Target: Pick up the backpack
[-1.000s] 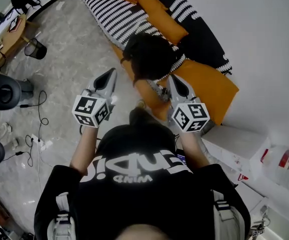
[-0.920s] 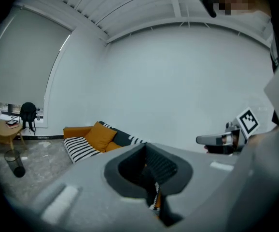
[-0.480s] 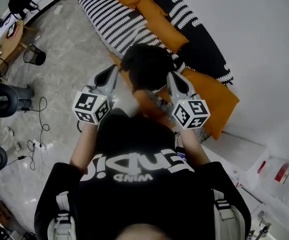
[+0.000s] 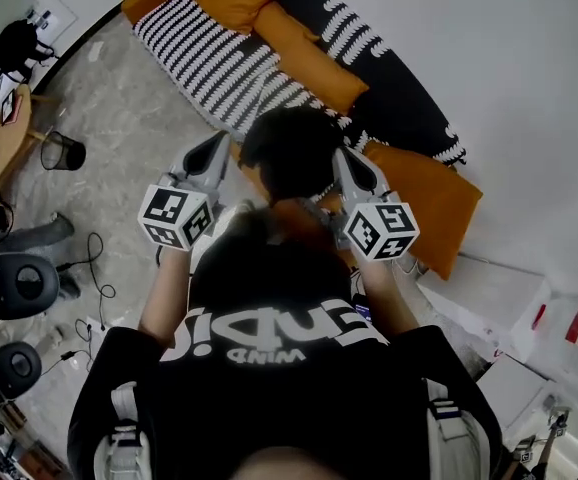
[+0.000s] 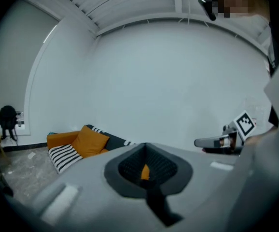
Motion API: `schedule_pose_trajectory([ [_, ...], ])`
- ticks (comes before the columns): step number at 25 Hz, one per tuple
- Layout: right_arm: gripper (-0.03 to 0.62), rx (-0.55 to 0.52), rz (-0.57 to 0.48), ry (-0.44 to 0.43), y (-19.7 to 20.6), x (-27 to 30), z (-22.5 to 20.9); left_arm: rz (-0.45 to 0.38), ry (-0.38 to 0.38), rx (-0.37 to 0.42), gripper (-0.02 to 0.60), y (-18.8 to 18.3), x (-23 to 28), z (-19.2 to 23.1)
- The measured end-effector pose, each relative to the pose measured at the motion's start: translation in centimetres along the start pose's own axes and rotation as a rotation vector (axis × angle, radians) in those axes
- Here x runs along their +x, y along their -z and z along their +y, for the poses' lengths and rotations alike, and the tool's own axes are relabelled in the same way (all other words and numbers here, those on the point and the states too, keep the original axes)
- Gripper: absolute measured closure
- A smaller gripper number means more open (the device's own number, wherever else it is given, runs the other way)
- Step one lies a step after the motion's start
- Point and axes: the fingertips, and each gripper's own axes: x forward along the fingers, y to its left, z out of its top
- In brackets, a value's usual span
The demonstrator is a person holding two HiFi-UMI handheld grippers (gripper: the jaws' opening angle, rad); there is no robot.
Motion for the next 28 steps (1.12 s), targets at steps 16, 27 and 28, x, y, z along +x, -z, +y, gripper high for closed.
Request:
schedule_pose_trajectory([
  [16,0.321,0.019,-0.045,0.020,-0.3,5.0,0.3,0.070,0.218,0.019,0.347,1.1,5.4,2.7],
  [27,0.112,-0.032,0.109,-0.004,2.7,6.6,-2.6,0.146,0.291,-0.013,0.049,4.7,8.9,2.8],
  [28,0.108,-0.049,0.133,-0.013,3.2,7.2,-2.6,0.160,0.296,-0.010,0.044,5.1,9.3,3.3],
])
